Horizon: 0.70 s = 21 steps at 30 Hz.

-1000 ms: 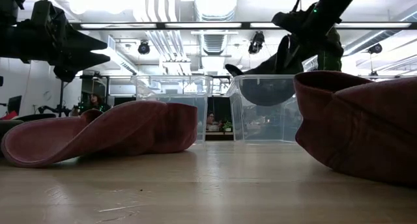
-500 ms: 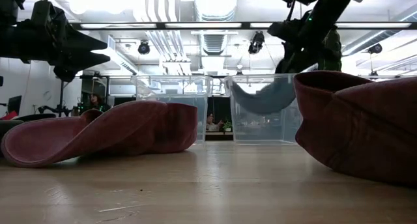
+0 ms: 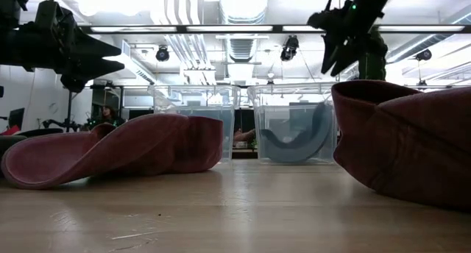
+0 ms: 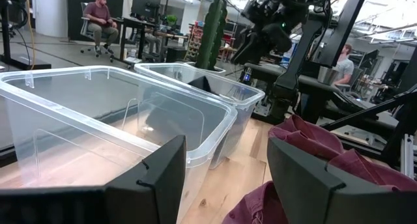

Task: Pick & Place hat
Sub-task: Put the black cap into the right transparent bin

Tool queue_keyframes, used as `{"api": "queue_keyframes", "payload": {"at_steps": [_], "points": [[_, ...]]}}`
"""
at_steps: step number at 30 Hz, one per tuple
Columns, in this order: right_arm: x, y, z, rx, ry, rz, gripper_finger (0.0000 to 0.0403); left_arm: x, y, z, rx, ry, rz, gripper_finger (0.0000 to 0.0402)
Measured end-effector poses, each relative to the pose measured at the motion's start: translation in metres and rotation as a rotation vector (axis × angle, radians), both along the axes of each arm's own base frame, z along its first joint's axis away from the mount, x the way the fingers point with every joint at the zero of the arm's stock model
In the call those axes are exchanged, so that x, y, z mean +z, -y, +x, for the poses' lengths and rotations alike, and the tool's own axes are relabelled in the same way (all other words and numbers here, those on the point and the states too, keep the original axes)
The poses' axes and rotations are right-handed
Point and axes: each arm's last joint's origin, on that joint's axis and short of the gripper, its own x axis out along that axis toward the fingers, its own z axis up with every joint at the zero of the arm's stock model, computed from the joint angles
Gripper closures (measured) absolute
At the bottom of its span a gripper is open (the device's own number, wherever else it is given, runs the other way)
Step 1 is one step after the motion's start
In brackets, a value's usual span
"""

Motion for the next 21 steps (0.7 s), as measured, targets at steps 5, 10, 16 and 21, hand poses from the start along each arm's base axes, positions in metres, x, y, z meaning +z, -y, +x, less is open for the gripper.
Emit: {"api": "queue_keyframes", "payload": {"at_steps": [5, 10, 16, 21], "points": [[0.021, -0.016, 0.002, 0.150, -0.005, 0.042, 0.0283, 0.000, 0.000, 0.000, 0.000, 0.000, 0.000, 0.0193], [0.031, -0.047, -0.003, 0.265, -0.049, 0.129, 0.0297, 0.000, 0.000, 0.000, 0.000, 0.001, -0.003, 0.0193], [0.031, -0.089, -0.012, 0.277, -0.066, 0.236, 0.0313, 0.000, 0.000, 0.000, 0.000, 0.001, -0.003, 0.0193], [0.027, -0.119, -0.018, 0.269, -0.043, 0.312, 0.0324, 0.000, 0.000, 0.000, -0.001, 0.001, -0.003, 0.0193]]}}
